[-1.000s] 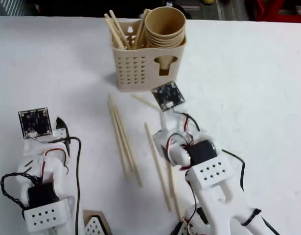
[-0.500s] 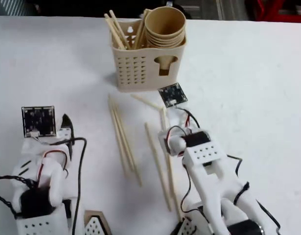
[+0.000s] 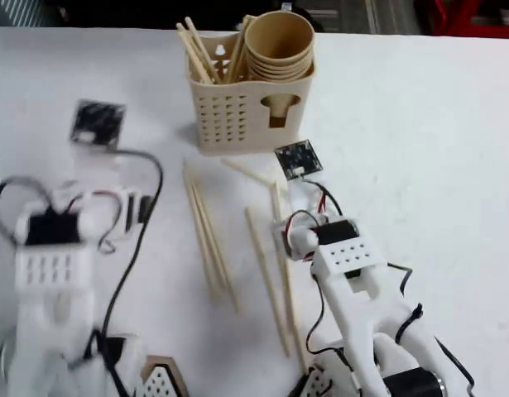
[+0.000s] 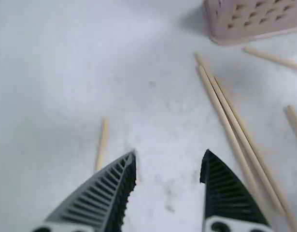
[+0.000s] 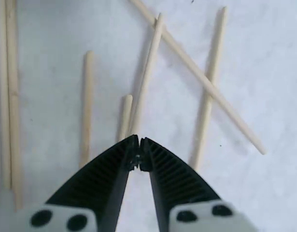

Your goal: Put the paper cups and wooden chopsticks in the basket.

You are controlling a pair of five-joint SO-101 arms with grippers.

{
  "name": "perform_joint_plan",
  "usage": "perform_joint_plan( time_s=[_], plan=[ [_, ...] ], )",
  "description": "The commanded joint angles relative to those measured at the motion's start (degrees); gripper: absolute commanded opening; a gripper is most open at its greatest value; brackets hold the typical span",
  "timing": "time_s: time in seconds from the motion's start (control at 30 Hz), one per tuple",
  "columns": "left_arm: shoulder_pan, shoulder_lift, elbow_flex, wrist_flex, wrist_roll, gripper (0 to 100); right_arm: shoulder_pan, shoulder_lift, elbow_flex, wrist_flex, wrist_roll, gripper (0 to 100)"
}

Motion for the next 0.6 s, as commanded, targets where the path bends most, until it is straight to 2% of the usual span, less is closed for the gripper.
perform_joint_plan(
  time_s=[0.0,0.2,0.57],
  plan=[
    [3.5,17.5,-10.8,4.2,3.3,23,0.7,-0.2,-2.2,-0.7,-0.1,1.8],
    [6.8,33.5,-17.6,4.0,4.5,23,0.7,-0.2,-2.2,-0.7,-0.1,1.8],
    [13.8,54.0,-29.7,4.0,10.9,23,0.7,-0.2,-2.2,-0.7,0.4,1.8]
  ],
)
